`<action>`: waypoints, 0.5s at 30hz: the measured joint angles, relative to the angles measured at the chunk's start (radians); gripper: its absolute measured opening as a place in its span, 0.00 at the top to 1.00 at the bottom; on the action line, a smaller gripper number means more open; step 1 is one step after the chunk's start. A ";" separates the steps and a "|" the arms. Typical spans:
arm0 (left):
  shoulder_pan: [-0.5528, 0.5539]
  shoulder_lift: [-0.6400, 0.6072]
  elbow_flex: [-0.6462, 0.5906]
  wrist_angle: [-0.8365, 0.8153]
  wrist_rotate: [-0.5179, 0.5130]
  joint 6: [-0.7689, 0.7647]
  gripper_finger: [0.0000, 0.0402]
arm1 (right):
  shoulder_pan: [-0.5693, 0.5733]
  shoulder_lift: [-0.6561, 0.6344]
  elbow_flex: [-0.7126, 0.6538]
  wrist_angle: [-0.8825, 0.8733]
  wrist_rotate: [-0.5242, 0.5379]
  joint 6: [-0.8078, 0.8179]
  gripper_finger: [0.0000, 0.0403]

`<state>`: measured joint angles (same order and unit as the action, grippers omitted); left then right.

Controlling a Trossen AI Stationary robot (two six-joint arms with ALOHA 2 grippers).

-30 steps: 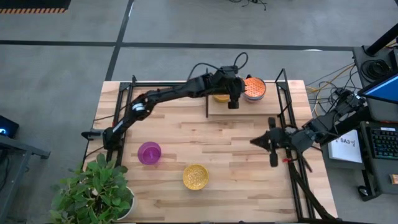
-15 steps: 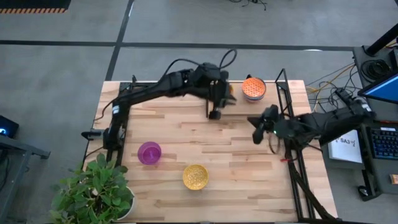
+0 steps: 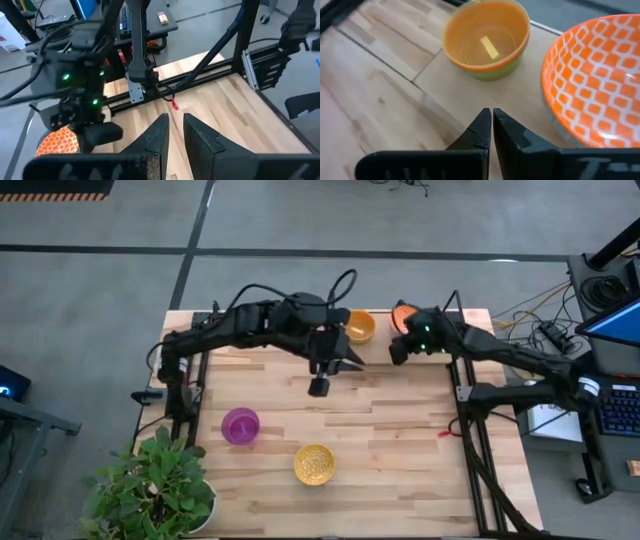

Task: Place and stack bowls onto a shelf
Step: Stack the orange patterned bowl on top of the blue patterned bowl on the shelf

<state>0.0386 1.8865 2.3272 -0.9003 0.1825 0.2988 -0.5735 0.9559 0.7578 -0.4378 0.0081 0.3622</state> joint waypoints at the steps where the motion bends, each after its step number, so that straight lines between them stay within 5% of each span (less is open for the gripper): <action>1: -0.005 -0.008 0.000 -0.006 0.000 -0.007 0.90 | -0.027 0.016 0.000 0.007 -0.025 -0.015 0.98; 15: -0.081 -0.075 0.000 -0.092 -0.143 -0.047 0.90 | -0.144 0.091 0.002 0.030 0.075 -0.096 0.98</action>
<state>-0.0427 1.8117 2.3272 -0.9921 0.0393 0.2516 -0.7175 1.0472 0.7597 -0.4082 0.0833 0.2662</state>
